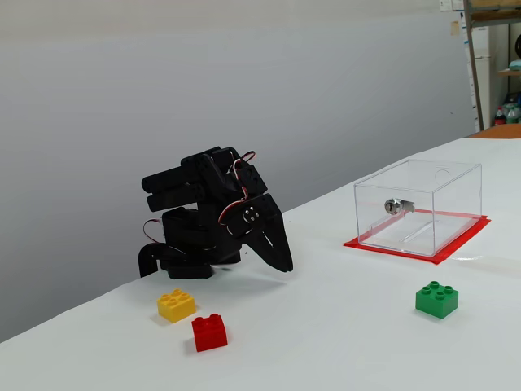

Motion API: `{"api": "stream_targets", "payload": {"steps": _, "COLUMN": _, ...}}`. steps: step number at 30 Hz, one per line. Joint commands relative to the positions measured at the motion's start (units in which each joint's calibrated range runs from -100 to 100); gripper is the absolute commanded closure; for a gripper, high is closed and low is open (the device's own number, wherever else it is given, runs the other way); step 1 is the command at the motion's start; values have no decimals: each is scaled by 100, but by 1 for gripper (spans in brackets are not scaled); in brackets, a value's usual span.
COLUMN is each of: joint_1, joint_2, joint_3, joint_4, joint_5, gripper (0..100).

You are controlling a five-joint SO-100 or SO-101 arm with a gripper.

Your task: Pick the green lego brick and place it into the transparent box

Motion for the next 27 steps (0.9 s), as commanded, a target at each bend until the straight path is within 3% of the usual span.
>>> {"api": "stream_targets", "payload": {"steps": 1, "joint_1": 35, "joint_2": -42, "joint_3": -59, "joint_4": -31, "joint_5": -17, "gripper": 98}}
{"api": "stream_targets", "payload": {"steps": 20, "joint_1": -9, "joint_2": 9, "joint_3": -77, "joint_4": -49, "joint_5": 25, "gripper": 98}}
{"api": "stream_targets", "payload": {"steps": 27, "joint_1": -16, "joint_2": 416, "joint_3": -1108, "joint_4": -136, "joint_5": -28, "gripper": 98}}
